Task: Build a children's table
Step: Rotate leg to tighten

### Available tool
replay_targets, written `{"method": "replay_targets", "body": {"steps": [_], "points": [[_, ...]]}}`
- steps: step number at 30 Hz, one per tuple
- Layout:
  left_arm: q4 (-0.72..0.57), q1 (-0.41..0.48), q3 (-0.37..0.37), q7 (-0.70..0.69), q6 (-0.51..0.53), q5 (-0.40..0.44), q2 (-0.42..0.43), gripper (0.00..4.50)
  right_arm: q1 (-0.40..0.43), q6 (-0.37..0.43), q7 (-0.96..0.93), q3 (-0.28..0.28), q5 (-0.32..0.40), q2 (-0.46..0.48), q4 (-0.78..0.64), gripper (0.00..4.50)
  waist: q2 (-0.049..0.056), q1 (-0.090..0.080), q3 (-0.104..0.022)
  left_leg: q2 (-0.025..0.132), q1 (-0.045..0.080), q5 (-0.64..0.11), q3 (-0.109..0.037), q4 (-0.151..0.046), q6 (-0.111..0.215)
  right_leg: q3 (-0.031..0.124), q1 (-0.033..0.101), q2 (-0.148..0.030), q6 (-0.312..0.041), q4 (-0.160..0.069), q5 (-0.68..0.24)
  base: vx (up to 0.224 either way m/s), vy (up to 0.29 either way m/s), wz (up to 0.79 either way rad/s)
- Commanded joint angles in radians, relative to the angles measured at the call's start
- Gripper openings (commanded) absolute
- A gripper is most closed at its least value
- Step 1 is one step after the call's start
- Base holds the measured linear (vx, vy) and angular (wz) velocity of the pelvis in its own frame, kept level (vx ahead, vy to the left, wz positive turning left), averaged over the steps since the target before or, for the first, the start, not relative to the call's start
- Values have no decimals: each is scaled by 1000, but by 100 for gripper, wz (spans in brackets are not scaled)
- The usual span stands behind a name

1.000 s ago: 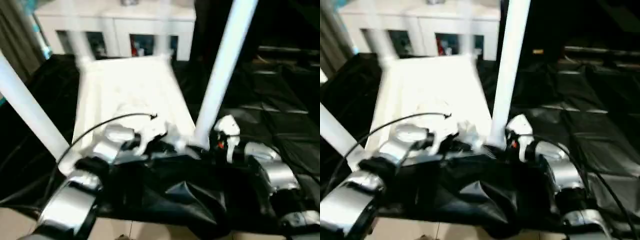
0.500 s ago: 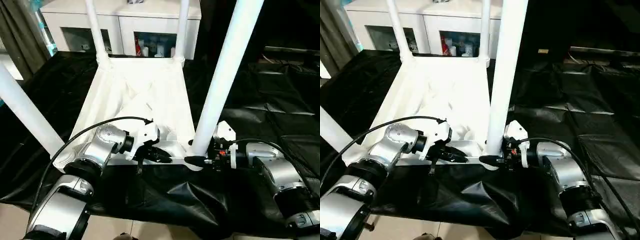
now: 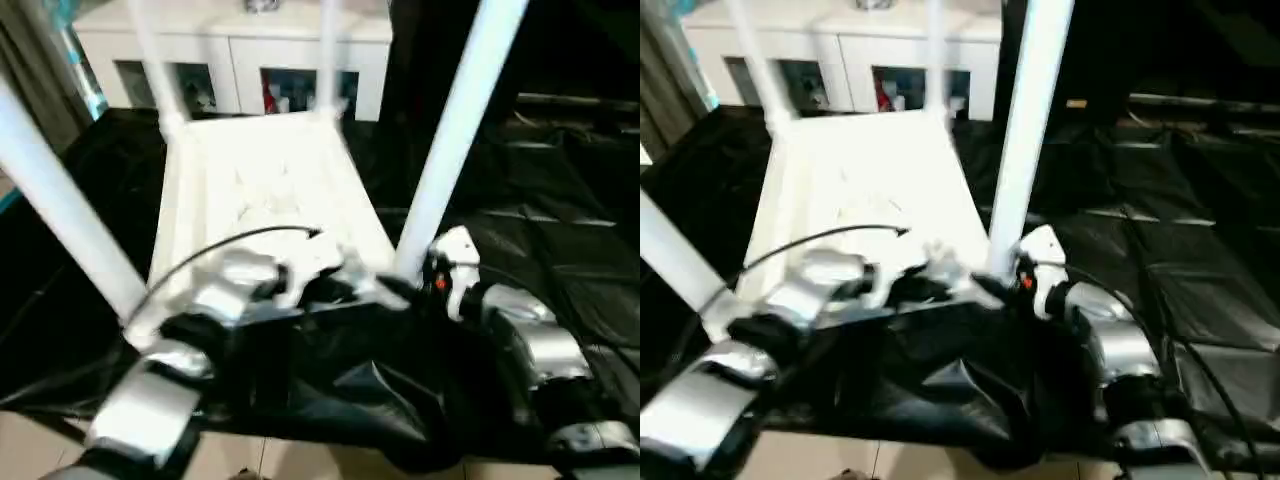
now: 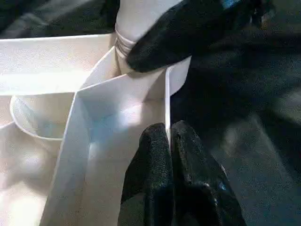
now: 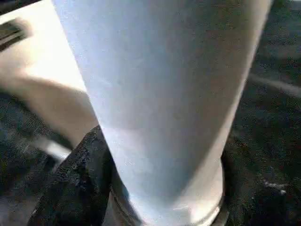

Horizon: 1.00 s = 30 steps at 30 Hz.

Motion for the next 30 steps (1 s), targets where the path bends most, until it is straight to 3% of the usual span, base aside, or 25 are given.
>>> {"method": "replay_targets", "body": {"steps": [1,3,5,8,9,10,13,18,19,22,30], "points": [[10,-50,44,159,17,-21,-86,0,4,45,-109,39,-31,97,64,270,-11,-8,-52,40,24,-268,-24,-83,2,36,29,-41,-191,-88,-250,0,0,0],[21,-57,41,177,18,-17,-108,0,-4,33,-132,43,-37,128,68,270,-14,-10,-53,39,23,-261,-23,-82,6,35,30,-40,-196,-87,-217,0,0,0],[23,-56,32,169,4,-11,-125,0,-13,-10,-137,59,-52,150,65,270,-13,-6,-54,36,21,-242,-21,-78,30,35,34,-41,-202,-86,-172,0,0,0],[18,-51,30,150,-2,-17,-120,0,-9,-67,-103,94,-85,125,60,270,-11,-5,-53,37,18,-241,-21,-78,43,33,36,-42,-203,-87,-170,0,0,0],[16,-48,29,138,-8,-18,-114,0,-6,-72,-79,97,-81,115,57,326,-14,-5,-53,36,18,-245,-20,-79,44,33,36,-42,-199,-88,-183,0,0,0],[15,-45,28,124,-14,-20,-105,0,-5,-68,-54,89,-67,106,51,340,-13,-5,-53,37,18,-247,-21,-79,47,33,37,-41,-198,-88,-192,0,0,0],[3,-35,28,76,-27,-26,-82,0,-5,-69,12,73,-42,79,29,361,-12,-4,-55,38,17,-232,-22,-77,59,33,39,-42,-203,-85,-165,0,0,0],[-51,8,12,-96,-63,-50,-20,0,27,-72,237,107,-2,-24,-64,385,-23,2,-57,39,11,-172,-18,-68,114,30,46,-42,-230,-75,-74,0,0,0],[-63,17,9,-134,-63,-57,-8,0,35,-63,284,111,13,-46,-87,385,-21,6,-56,40,10,-159,-17,-67,125,30,46,-41,-236,-73,-64,0,0,0],[-101,47,-11,-245,-84,-66,43,0,55,-33,408,122,37,-123,-144,385,-20,10,-57,44,10,-165,-16,-66,134,29,46,-40,-244,-69,-63,0,0,0],[-162,88,-7,-394,-82,-107,103,0,71,8,537,121,66,-197,-177,385,-19,19,-56,48,14,-190,-15,-70,101,32,38,-42,-254,-69,-101,0,0,0]]}}
